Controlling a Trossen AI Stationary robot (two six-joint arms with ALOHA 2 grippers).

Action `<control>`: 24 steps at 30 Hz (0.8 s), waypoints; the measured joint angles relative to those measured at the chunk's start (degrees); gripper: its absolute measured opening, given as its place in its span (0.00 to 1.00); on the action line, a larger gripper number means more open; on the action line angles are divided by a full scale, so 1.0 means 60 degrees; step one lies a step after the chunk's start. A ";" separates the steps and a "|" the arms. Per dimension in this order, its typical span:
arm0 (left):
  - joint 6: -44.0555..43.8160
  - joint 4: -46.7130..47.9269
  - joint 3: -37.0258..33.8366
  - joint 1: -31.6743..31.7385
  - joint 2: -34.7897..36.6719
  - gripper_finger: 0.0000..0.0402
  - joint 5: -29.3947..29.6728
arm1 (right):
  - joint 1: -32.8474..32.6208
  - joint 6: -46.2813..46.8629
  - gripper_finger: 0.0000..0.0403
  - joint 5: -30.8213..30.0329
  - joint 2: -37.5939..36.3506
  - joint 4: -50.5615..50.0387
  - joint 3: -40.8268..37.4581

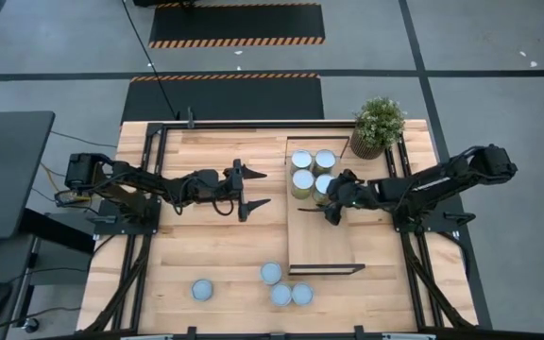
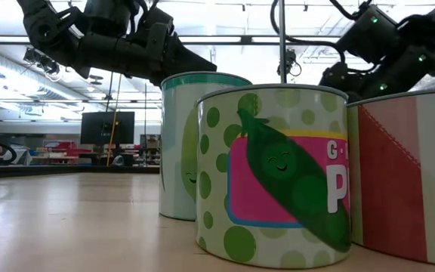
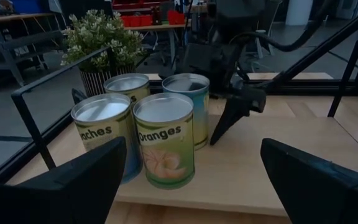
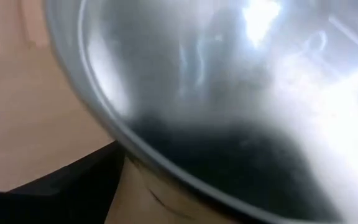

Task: Pick and place cans onto a shelf
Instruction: Put the canned carrots on the shelf

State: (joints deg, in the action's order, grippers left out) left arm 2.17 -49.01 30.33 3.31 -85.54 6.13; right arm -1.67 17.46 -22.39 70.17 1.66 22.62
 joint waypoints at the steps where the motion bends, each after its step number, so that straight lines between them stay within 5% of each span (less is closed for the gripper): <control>1: 0.0000 0.0007 0.0000 -0.0002 0.0000 0.94 0.0000 | -0.0007 0.0070 0.97 0.0003 -0.0004 -0.0280 0.0117; 15: -0.0007 0.0007 0.0000 -0.0004 0.0000 0.94 0.0000 | -0.0073 0.0648 0.97 -0.0173 -0.0007 -0.3740 0.1592; 24: -0.0011 0.0007 0.0000 -0.0004 0.0000 0.94 0.0000 | -0.0073 0.1258 0.97 -0.1261 -0.0007 -0.6141 0.2420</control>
State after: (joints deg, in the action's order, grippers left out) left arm 2.11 -48.97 30.33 3.29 -85.54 6.13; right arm -2.11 25.00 -29.96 70.13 -35.19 37.13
